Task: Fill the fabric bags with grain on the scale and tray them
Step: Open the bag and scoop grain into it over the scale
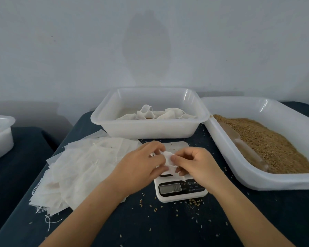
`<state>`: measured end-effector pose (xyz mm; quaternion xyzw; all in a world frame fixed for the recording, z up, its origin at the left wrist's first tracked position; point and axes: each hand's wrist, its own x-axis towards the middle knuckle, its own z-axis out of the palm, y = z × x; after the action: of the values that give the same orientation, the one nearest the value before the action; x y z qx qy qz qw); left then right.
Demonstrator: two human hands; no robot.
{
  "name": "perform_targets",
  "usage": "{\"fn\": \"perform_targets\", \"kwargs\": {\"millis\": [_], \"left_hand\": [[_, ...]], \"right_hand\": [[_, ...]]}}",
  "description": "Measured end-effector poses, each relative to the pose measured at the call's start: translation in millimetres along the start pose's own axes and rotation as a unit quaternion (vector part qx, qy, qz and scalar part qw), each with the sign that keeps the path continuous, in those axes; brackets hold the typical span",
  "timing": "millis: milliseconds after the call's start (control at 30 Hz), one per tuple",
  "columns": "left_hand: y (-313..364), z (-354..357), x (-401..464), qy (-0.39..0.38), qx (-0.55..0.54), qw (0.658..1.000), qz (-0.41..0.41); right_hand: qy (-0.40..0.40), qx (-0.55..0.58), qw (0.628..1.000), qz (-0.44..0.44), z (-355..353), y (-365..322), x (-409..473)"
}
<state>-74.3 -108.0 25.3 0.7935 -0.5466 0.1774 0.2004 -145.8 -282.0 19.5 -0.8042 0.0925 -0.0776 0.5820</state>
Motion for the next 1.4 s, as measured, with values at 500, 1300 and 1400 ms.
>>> {"fn": "perform_targets", "kwargs": {"millis": [500, 1300, 1400], "left_hand": [[-2, -1, 23, 0.047, -0.026, 0.998, -0.029], [3, 22, 44, 0.038, -0.077, 0.996, -0.028], [2, 22, 45, 0.043, -0.073, 0.996, -0.028]], "right_hand": [[0.041, -0.163, 0.984, -0.052, -10, -18, 23], [0.026, -0.508, 0.810, 0.290, -159, 12, 61], [0.063, -0.471, 0.839, 0.265, -168, -7, 56]]}}
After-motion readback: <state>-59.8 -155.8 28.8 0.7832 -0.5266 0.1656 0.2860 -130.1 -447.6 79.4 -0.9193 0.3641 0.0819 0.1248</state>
